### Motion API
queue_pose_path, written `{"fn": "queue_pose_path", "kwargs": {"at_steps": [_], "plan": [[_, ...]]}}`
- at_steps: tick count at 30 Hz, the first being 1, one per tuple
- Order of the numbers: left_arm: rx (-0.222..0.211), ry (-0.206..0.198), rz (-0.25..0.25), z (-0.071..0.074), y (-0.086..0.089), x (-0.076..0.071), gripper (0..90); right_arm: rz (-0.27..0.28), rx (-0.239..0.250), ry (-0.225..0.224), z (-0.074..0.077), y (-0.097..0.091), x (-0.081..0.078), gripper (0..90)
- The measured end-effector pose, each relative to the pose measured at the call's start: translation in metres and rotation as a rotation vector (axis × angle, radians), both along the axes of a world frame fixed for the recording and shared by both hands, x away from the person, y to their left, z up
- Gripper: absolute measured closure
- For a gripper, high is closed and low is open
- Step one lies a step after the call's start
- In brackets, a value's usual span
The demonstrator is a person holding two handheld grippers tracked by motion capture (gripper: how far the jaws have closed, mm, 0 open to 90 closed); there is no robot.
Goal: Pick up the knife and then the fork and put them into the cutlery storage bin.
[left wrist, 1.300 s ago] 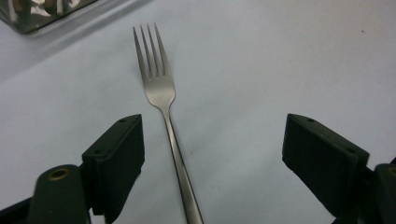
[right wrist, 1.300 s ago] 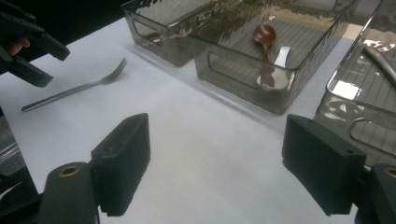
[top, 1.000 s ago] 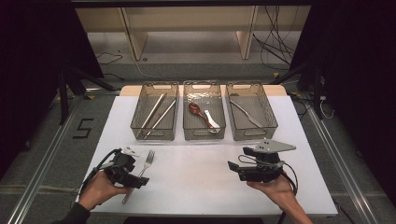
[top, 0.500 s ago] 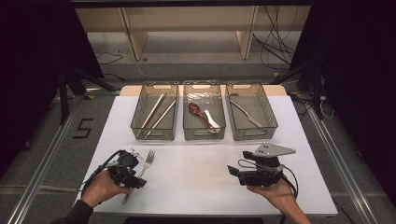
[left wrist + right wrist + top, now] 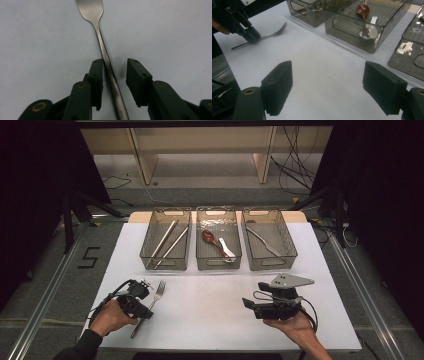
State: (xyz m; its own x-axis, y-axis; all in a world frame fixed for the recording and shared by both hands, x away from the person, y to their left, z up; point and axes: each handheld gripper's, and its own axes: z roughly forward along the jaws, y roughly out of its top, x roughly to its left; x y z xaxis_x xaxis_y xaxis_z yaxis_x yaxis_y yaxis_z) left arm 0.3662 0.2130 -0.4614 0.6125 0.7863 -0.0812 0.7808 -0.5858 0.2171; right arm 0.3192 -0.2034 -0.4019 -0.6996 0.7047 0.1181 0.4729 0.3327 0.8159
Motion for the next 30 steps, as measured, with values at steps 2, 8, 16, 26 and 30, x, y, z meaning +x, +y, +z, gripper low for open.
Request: {"fn": "queue_pose_path", "kwargs": {"at_steps": [2, 8, 16, 26, 30], "plan": [[-0.005, 0.002, 0.009, -0.0002, 0.0001, 0.0005, 67.5, 0.001, 0.001, 0.001, 0.0002, 0.0, -0.0001, 25.1], [0.033, -0.01, -0.011, -0.0002, -0.0016, 0.0012, 74.7, 0.004, 0.001, 0.002, 0.0004, 0.0, -0.0001, 25.3], [0.051, -0.031, -0.067, 0.0, -0.0042, -0.0011, 82.0, 0.006, 0.002, -0.001, 0.0009, 0.0003, -0.0003, 25.6], [0.043, -0.02, -0.065, 0.0, -0.0037, -0.0011, 81.7, 0.007, 0.003, -0.002, 0.0011, 0.0006, -0.0003, 25.8], [0.033, -0.035, -0.077, 0.0006, -0.0035, -0.0018, 82.4, 0.006, 0.003, -0.003, 0.0014, 0.0007, -0.0004, 25.9]]}}
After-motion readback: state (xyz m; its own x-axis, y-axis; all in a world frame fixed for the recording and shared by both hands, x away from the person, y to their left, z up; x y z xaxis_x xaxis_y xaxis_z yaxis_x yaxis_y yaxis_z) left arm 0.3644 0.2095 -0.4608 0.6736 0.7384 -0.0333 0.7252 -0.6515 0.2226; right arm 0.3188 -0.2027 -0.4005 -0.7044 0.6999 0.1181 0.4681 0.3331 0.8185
